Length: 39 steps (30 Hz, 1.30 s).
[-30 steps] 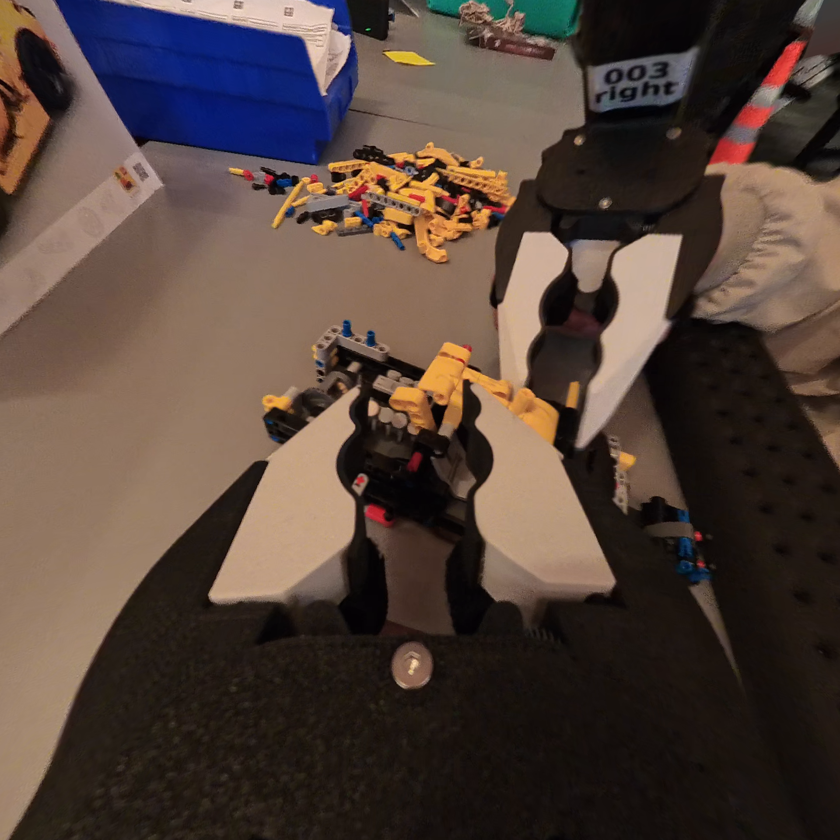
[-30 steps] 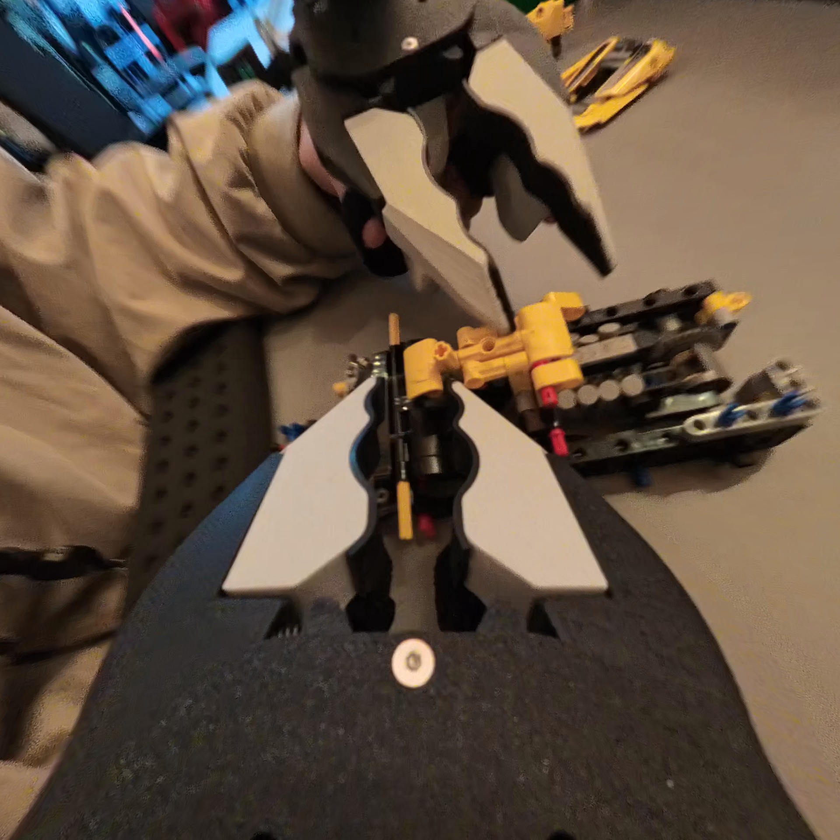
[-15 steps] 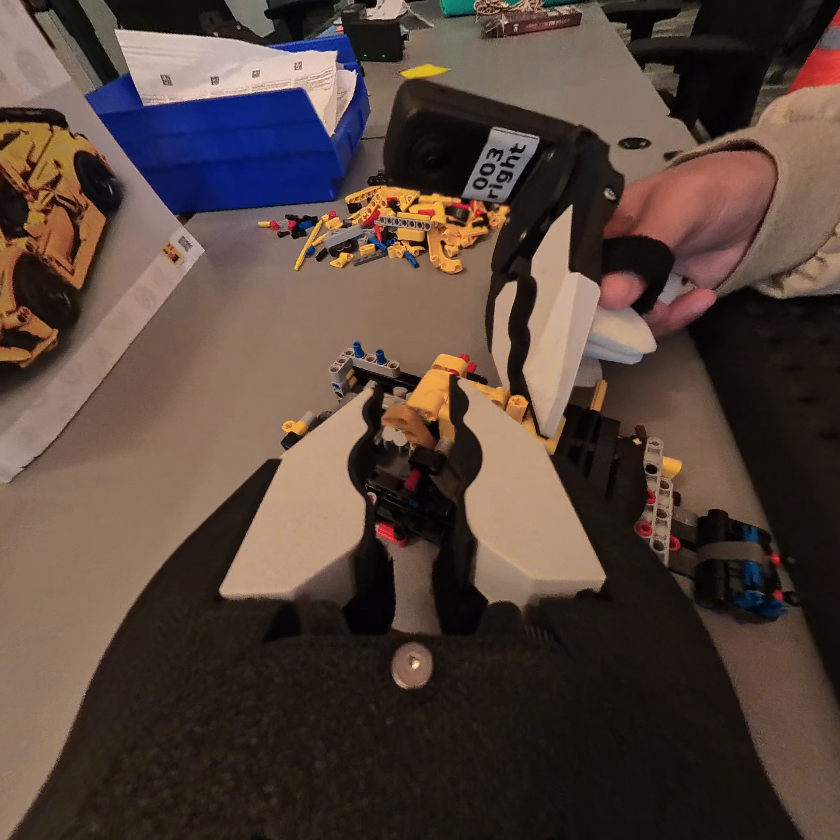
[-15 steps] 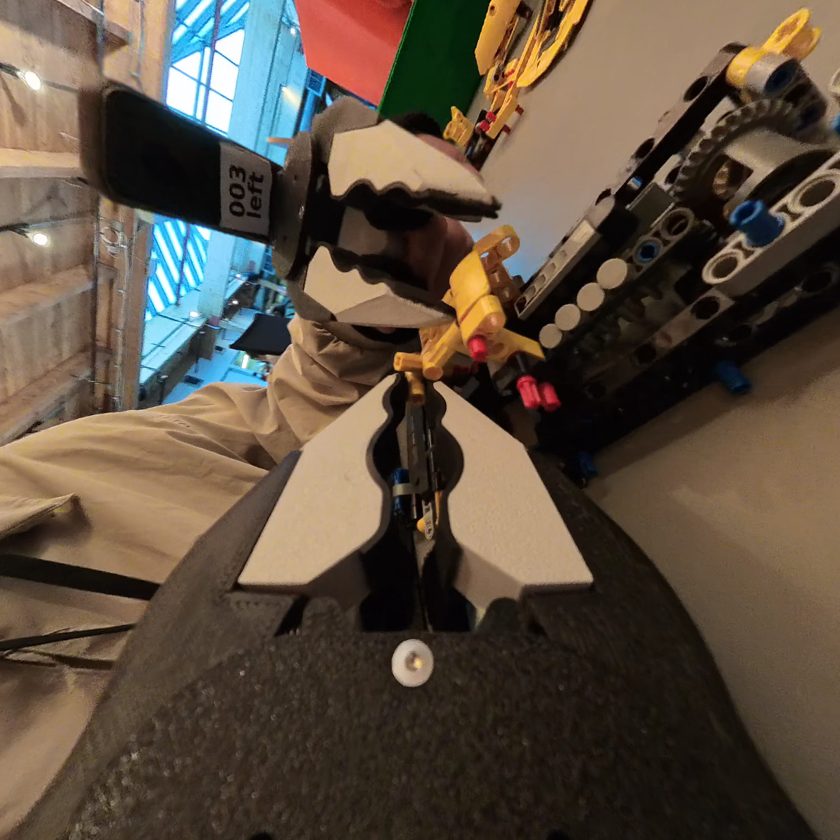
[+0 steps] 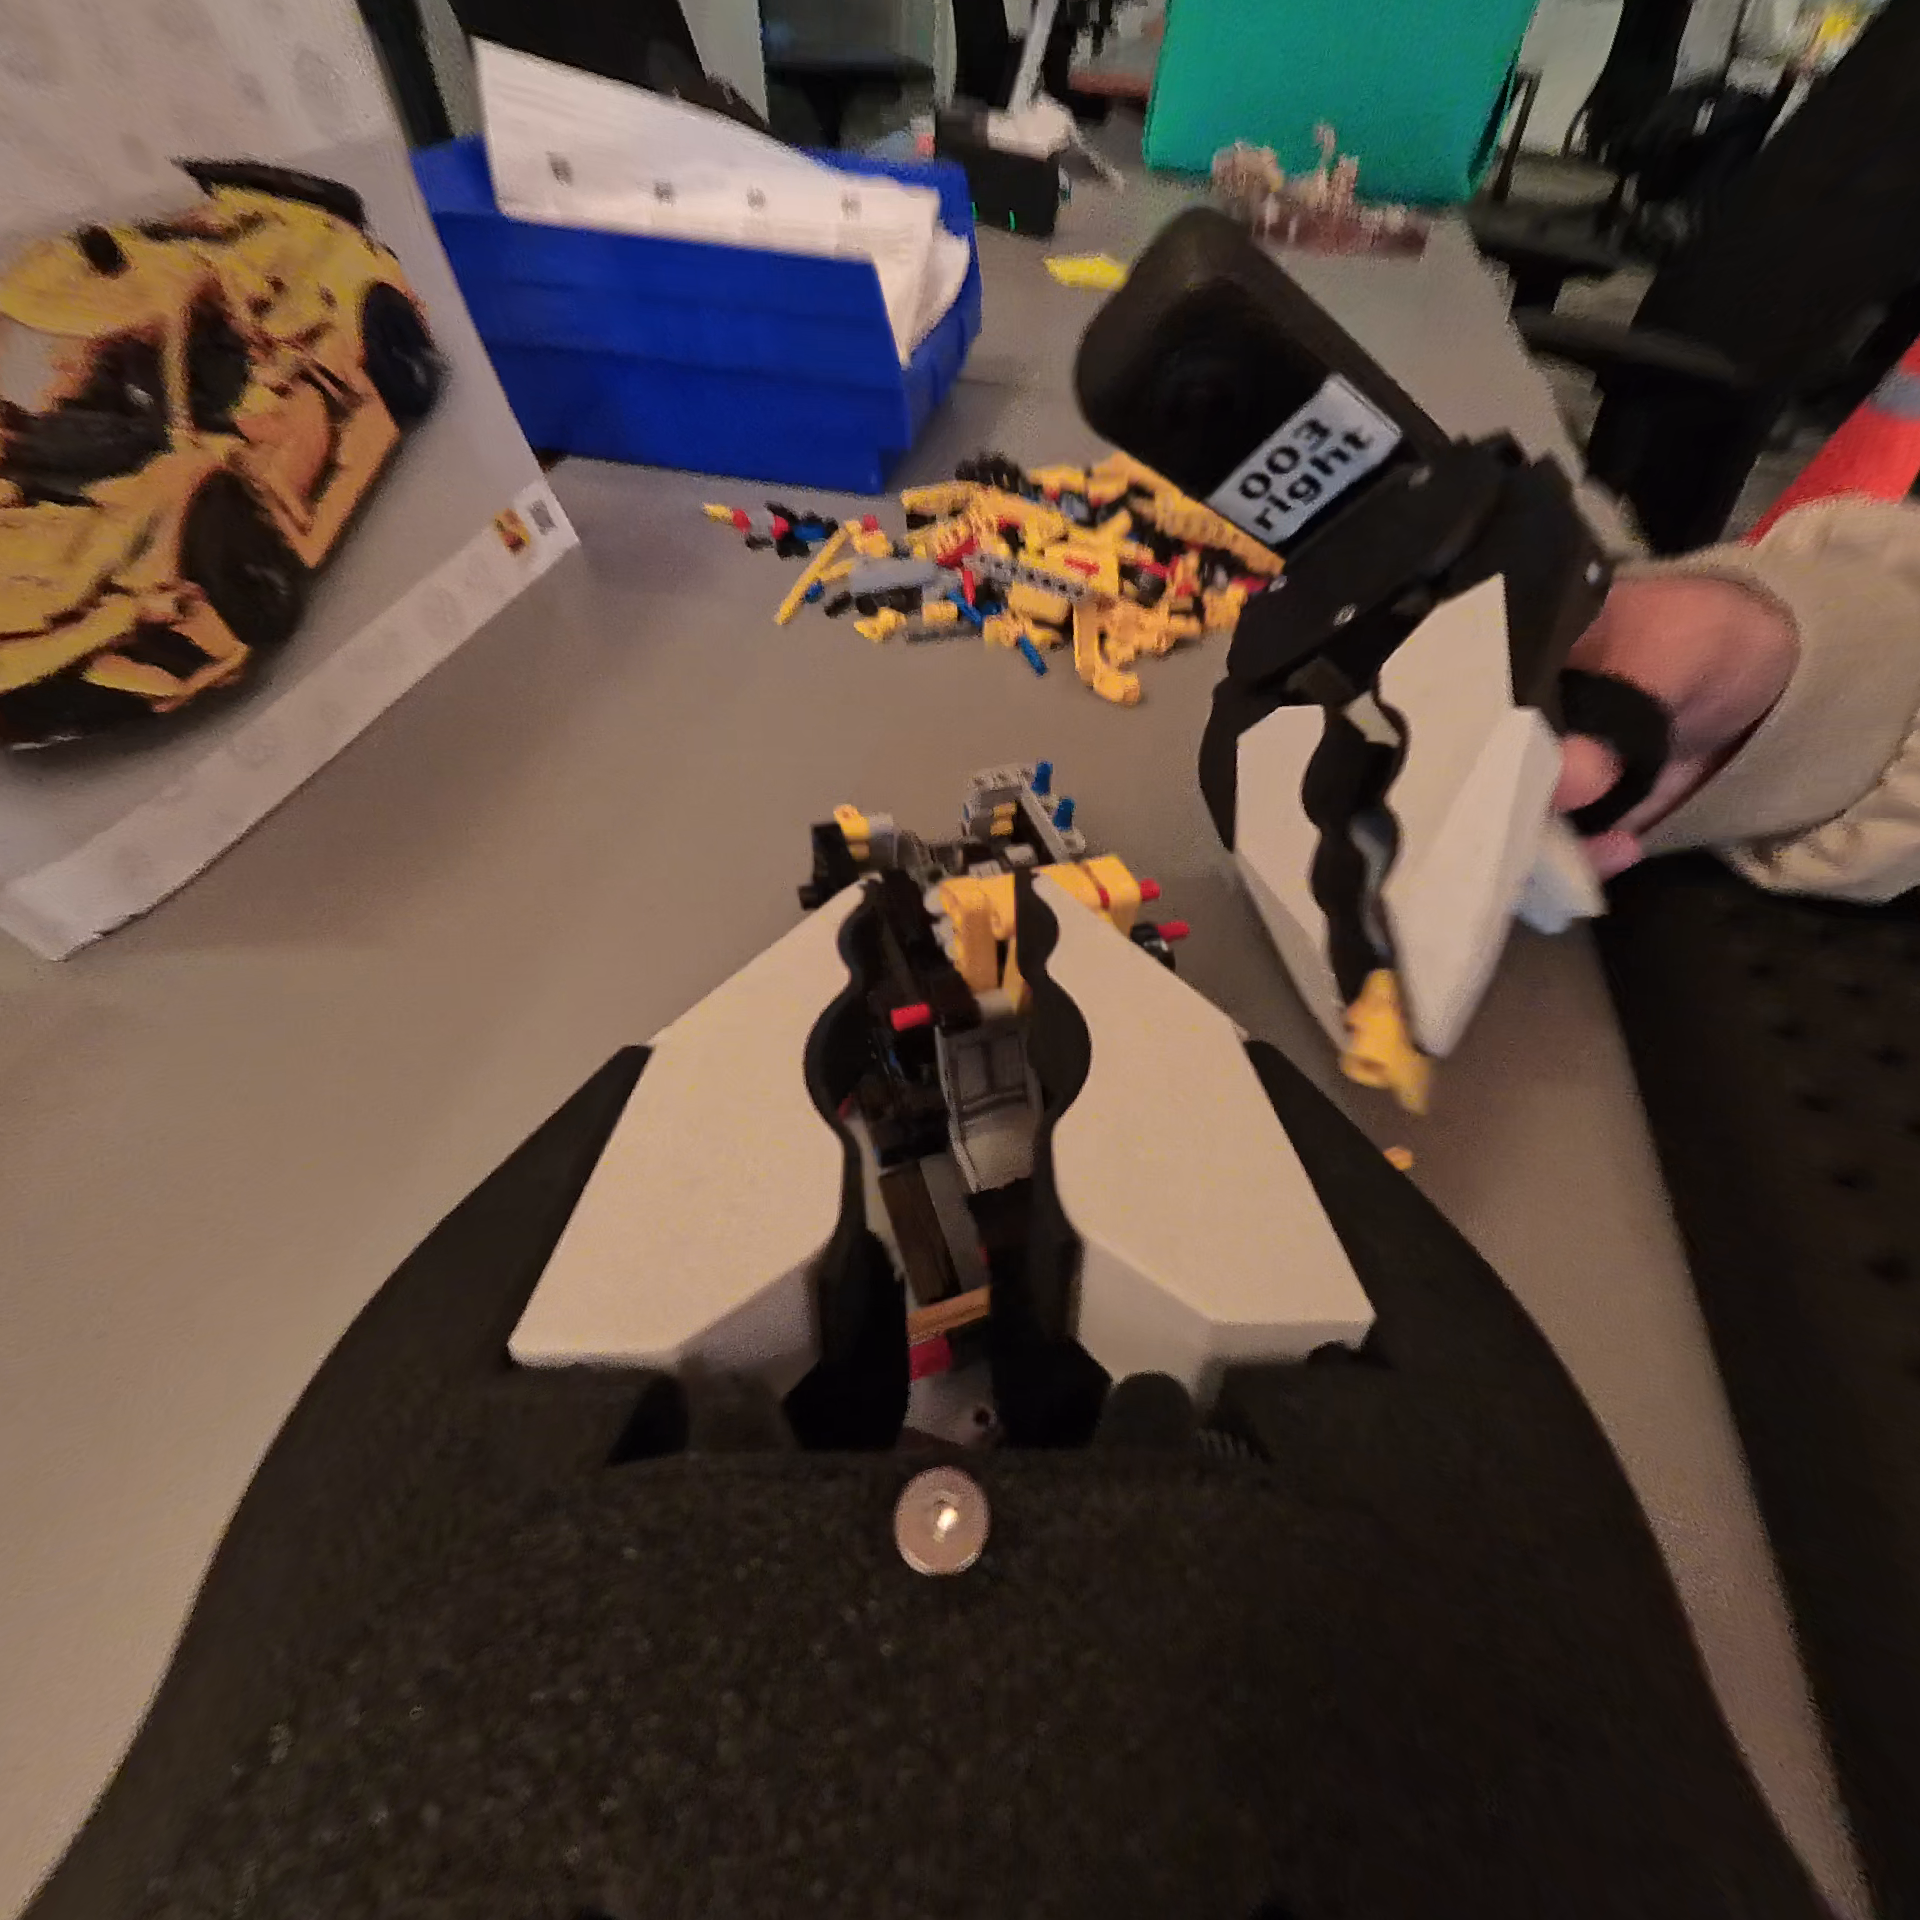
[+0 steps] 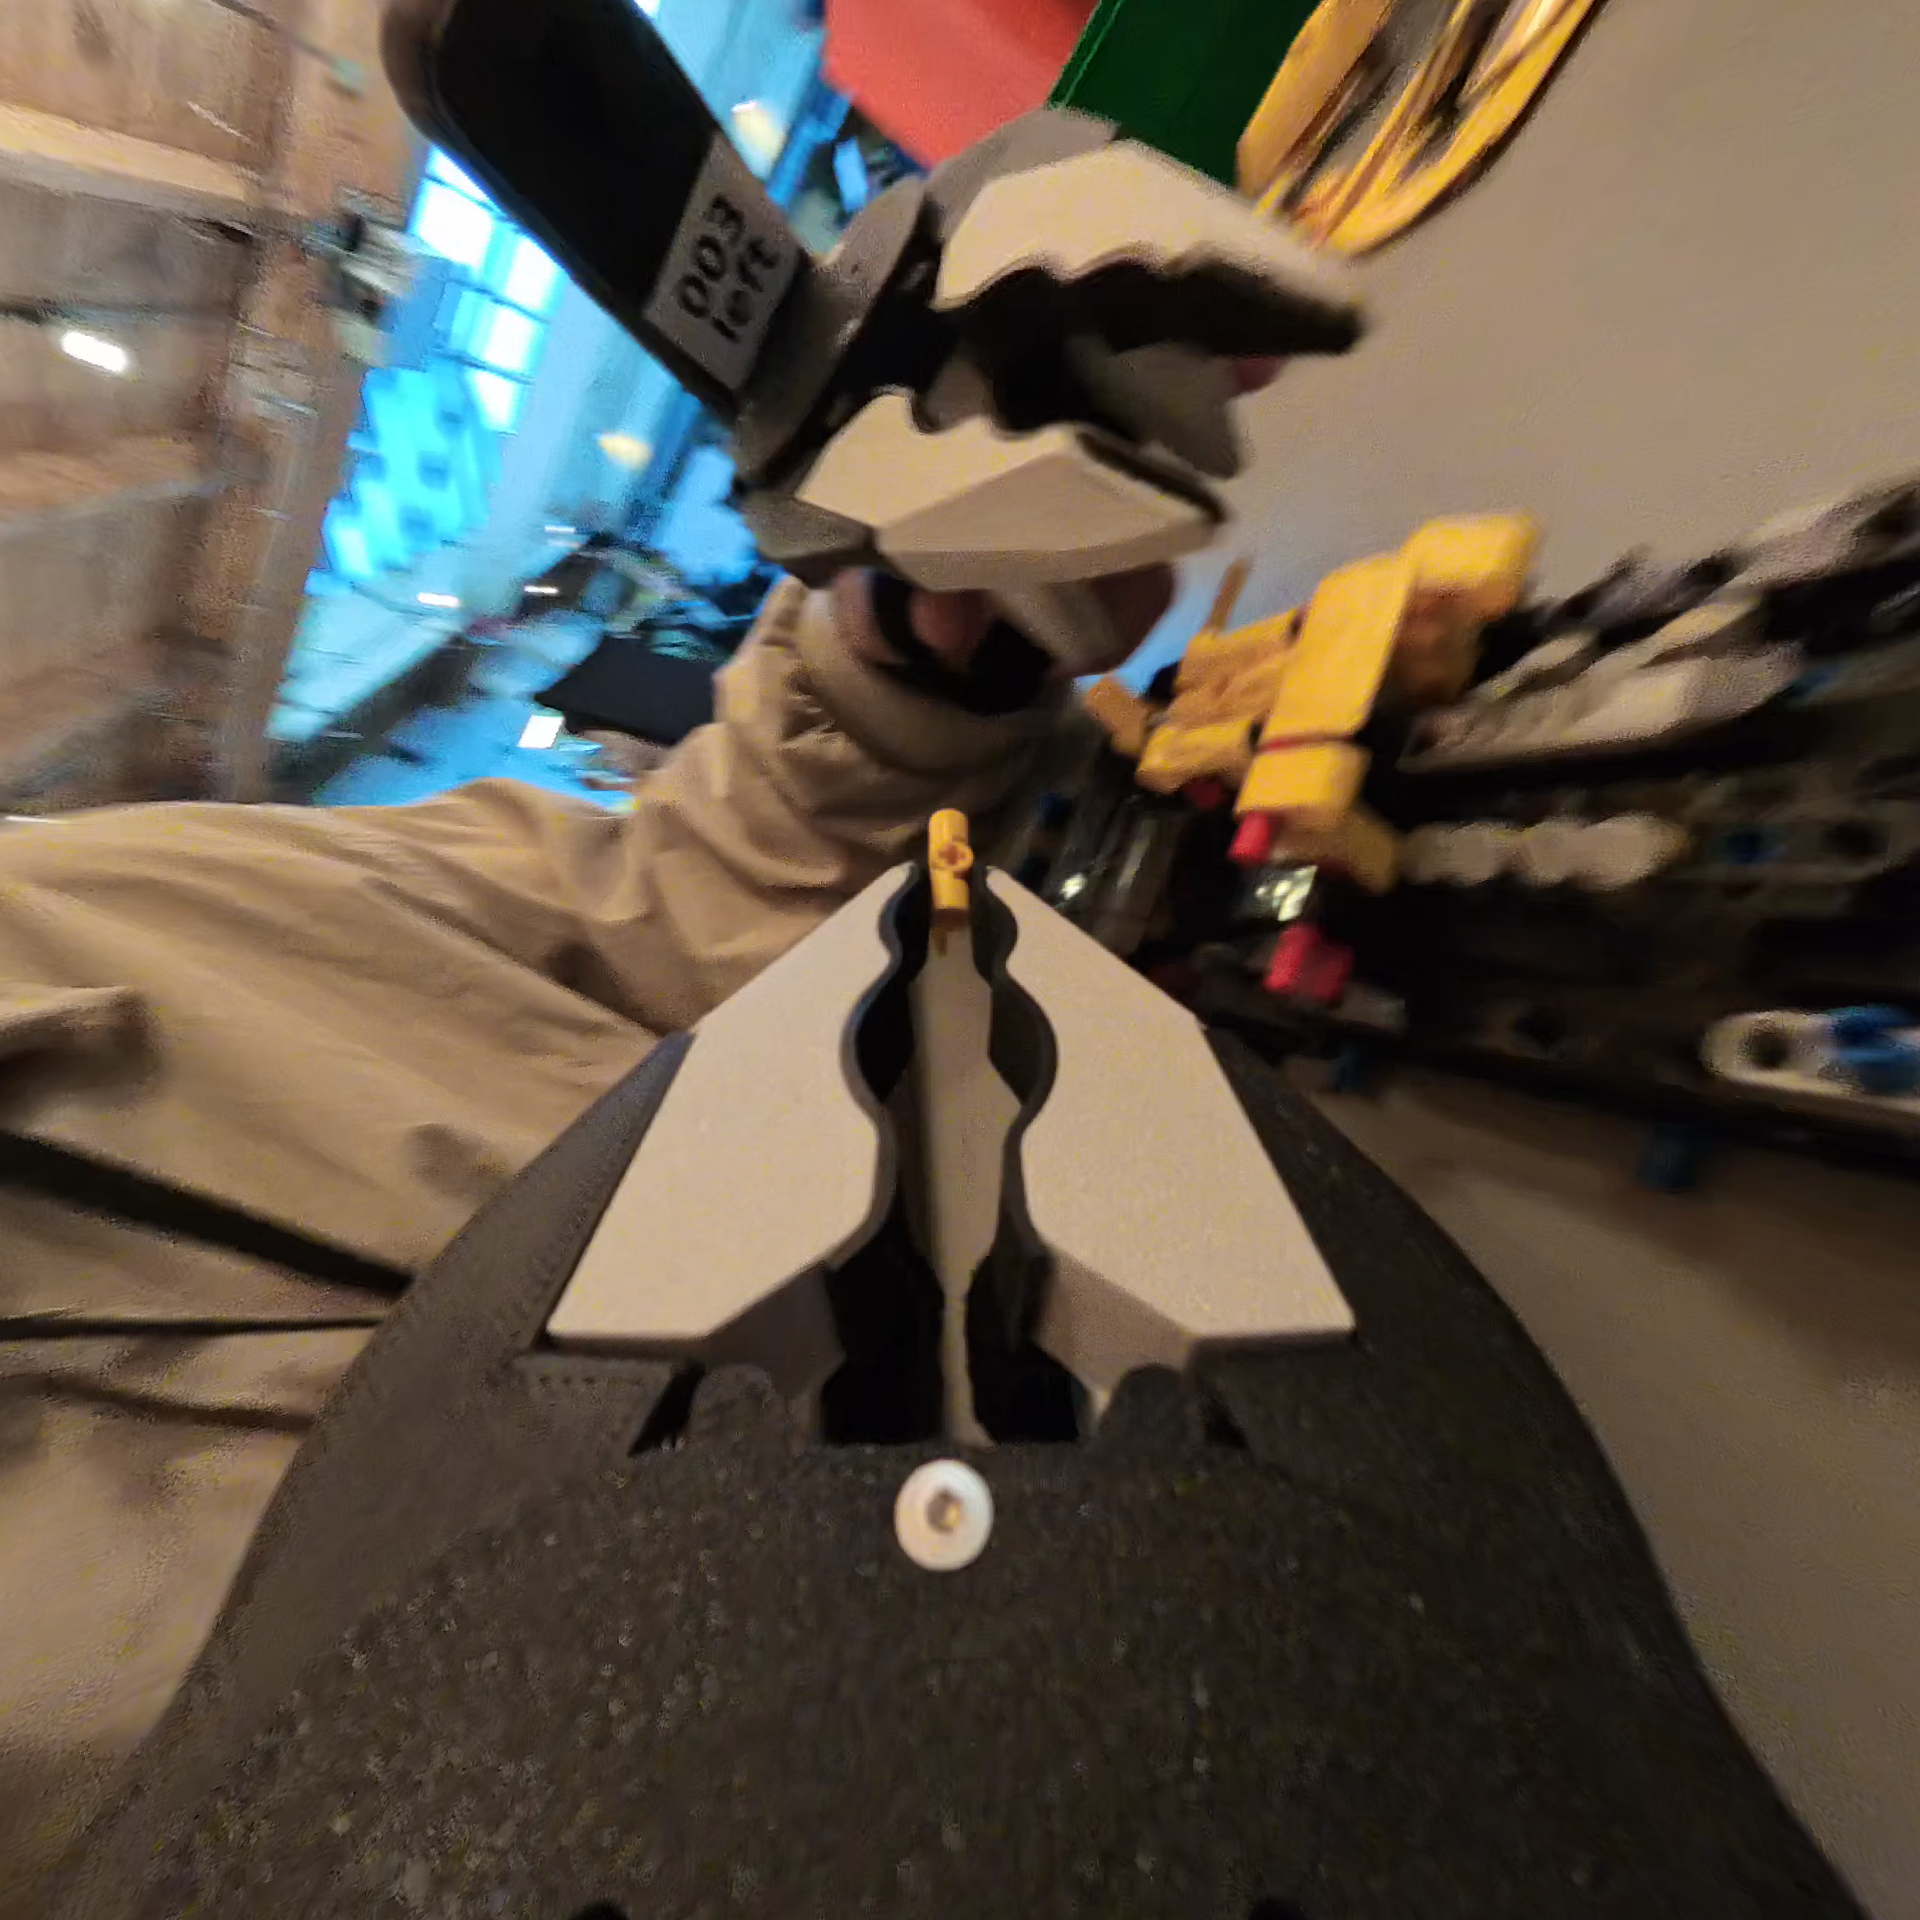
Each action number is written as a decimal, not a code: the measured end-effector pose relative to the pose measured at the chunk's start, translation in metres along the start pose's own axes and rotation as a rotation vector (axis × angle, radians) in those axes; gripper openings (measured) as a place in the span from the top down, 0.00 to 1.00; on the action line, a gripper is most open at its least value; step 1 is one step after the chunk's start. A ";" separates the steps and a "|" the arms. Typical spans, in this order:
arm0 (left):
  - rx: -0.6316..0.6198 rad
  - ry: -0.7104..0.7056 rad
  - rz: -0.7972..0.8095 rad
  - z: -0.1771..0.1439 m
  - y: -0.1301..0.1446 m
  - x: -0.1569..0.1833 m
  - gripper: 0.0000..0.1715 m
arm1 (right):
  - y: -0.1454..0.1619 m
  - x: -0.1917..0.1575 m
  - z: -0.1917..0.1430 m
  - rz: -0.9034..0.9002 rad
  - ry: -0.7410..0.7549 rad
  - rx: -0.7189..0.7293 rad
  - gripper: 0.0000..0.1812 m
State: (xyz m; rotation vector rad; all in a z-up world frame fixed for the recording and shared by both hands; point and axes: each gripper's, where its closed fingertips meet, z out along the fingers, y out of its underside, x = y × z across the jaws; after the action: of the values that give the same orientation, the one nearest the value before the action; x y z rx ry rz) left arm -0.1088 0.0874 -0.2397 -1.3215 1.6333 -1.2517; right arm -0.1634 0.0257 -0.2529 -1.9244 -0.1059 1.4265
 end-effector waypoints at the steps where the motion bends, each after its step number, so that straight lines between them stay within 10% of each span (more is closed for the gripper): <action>1: 0.021 0.013 -0.011 -0.008 -0.006 0.000 0.86 | -0.006 0.008 -0.006 -0.101 0.093 0.019 0.97; 10: -0.180 0.115 0.124 -0.015 0.030 0.033 0.85 | -0.041 0.028 -0.074 -0.893 0.677 0.038 0.97; 16: -0.237 0.086 0.095 -0.007 0.040 0.035 0.94 | -0.042 0.091 -0.223 -0.509 1.124 0.003 0.96; 21: -0.236 0.053 0.123 -0.006 0.042 0.028 0.95 | -0.027 0.117 -0.270 -0.373 1.232 -0.025 0.93; 26: -0.228 0.028 0.171 -0.008 0.042 0.025 0.95 | -0.054 0.091 -0.232 -0.521 1.201 0.036 0.81; 32: -0.223 -0.006 0.203 -0.009 0.042 0.026 0.96 | -0.048 0.051 -0.058 -0.574 0.826 0.124 0.59; 39: -0.210 0.005 0.195 -0.024 0.043 0.029 0.96 | -0.038 0.060 -0.026 -0.635 0.911 0.081 0.77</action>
State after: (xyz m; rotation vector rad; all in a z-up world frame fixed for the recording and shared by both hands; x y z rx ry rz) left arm -0.1511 0.0664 -0.2718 -1.2461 1.8884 -0.9907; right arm -0.1053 0.0683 -0.2750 -2.0312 -0.1955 0.0945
